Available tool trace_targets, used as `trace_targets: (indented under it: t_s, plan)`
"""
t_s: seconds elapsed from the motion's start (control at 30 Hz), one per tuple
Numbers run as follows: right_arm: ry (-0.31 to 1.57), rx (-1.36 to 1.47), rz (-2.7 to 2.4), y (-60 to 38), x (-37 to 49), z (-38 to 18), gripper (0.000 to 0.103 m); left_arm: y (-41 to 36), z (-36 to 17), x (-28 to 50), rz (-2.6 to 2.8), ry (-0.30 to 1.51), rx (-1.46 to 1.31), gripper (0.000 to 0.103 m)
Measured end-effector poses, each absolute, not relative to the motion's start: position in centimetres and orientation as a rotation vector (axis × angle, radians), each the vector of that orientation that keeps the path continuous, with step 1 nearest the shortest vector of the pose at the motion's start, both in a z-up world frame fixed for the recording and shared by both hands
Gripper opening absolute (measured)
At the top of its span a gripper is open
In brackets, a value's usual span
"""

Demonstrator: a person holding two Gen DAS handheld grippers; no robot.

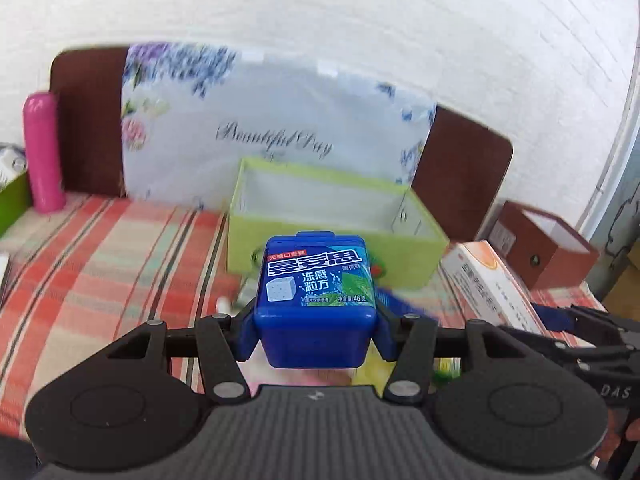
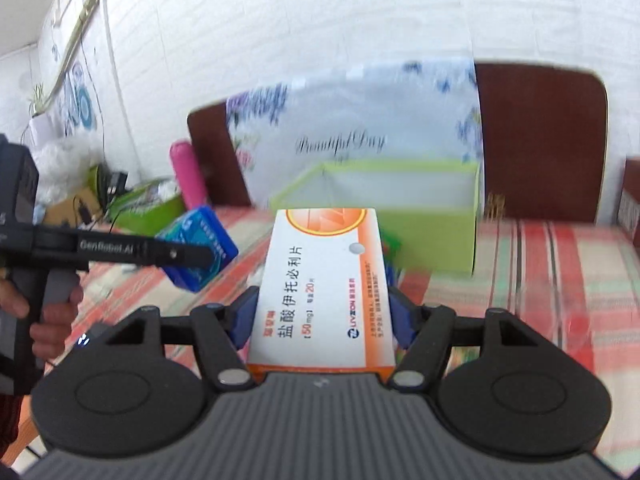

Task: Organize objects
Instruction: 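Carry both items into the lime-green box and open both tools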

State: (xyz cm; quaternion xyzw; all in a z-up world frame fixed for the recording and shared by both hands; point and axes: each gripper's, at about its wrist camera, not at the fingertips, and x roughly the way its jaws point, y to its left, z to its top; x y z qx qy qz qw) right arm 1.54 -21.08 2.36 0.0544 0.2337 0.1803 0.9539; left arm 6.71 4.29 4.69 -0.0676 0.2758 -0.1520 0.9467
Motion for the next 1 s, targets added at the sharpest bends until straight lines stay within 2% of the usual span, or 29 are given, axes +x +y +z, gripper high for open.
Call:
trace_targets:
  t_s: [0.13,0.3,0.67,0.73,0.77,0.8,1.0]
  plan:
    - [0.449,0.076,0.316,-20.5,6.7,3.8,0.065,3.4,6.1,10.9,-0.312,0.535,-0.152,0.058]
    - [0.497,0.048,0.235,-19.4,14.4,3.0,0.065,1.7,6.7,17.2,-0.264,0.538,-0.104,0.058]
    - [0.668,0.018,0.132,-16.9,27.7,-2.3,0.065,1.8,2.1,28.6,-0.247,0.654,-0.154,0.058]
    - [0.695,0.004,0.146,-16.3,28.9,-3.1,0.065,1.9,1.7,29.0,-0.261,0.626,-0.156,0.073]
    - [0.713,-0.007,0.167,-16.0,29.4,-3.5,0.068,2.0,1.6,29.1,-0.261,0.617,-0.155,0.085]
    - [0.736,-0.020,0.187,-15.6,29.8,-3.9,0.080,2.2,1.5,29.0,-0.256,0.606,-0.156,0.085]
    - [0.648,-0.103,0.149,-16.5,27.5,-1.5,0.092,3.9,3.1,26.5,-0.259,0.583,-0.231,0.085]
